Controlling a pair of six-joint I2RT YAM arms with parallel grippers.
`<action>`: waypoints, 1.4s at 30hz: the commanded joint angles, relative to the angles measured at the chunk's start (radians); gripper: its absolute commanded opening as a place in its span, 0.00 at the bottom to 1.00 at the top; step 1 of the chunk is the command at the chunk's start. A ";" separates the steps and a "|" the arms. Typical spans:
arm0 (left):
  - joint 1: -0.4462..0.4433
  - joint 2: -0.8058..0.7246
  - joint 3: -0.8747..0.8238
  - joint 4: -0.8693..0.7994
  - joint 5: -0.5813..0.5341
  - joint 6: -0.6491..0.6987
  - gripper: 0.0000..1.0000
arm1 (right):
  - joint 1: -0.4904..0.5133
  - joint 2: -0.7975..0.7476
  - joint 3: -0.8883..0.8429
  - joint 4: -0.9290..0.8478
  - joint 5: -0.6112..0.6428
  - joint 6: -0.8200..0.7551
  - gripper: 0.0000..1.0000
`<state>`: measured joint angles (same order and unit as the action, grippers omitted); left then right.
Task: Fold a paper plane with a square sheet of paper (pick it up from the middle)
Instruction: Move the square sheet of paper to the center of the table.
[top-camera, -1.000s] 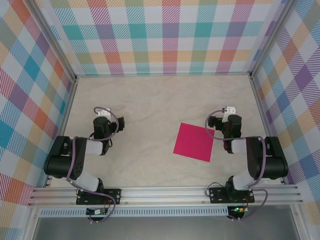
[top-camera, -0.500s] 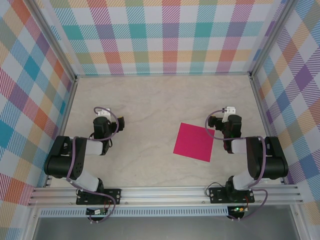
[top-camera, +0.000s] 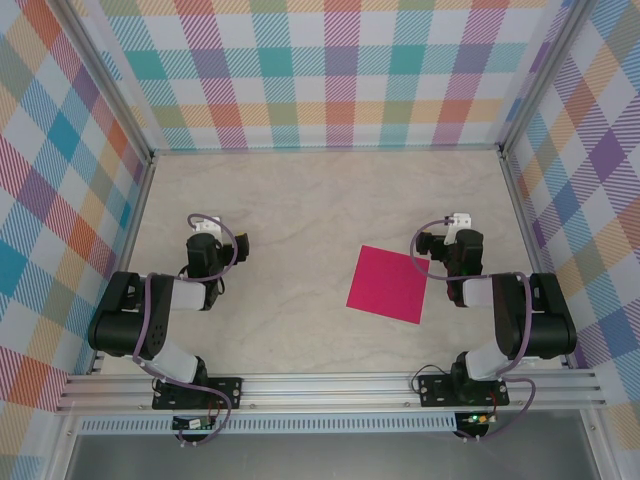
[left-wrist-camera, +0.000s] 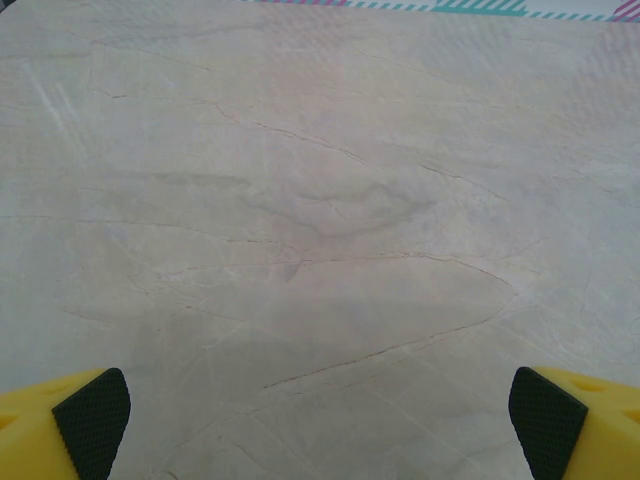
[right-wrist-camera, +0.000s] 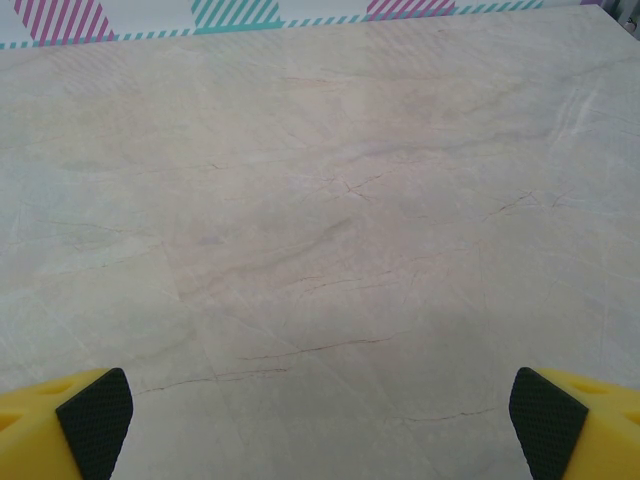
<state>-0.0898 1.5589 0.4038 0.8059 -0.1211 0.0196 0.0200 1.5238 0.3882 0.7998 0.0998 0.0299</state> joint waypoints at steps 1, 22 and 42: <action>0.012 -0.006 0.021 -0.015 -0.012 0.005 1.00 | -0.003 -0.029 0.020 -0.010 0.025 0.029 1.00; 0.007 -0.421 0.482 -1.238 0.269 -0.501 1.00 | 0.039 -0.335 0.418 -1.138 -0.387 0.601 1.00; 0.000 -0.416 0.440 -1.266 0.332 -0.464 1.00 | 0.299 -0.003 0.477 -1.182 -0.322 0.759 1.00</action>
<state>-0.0898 1.1378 0.8650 -0.4686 0.1810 -0.4381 0.3084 1.4933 0.8330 -0.3660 -0.2039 0.7788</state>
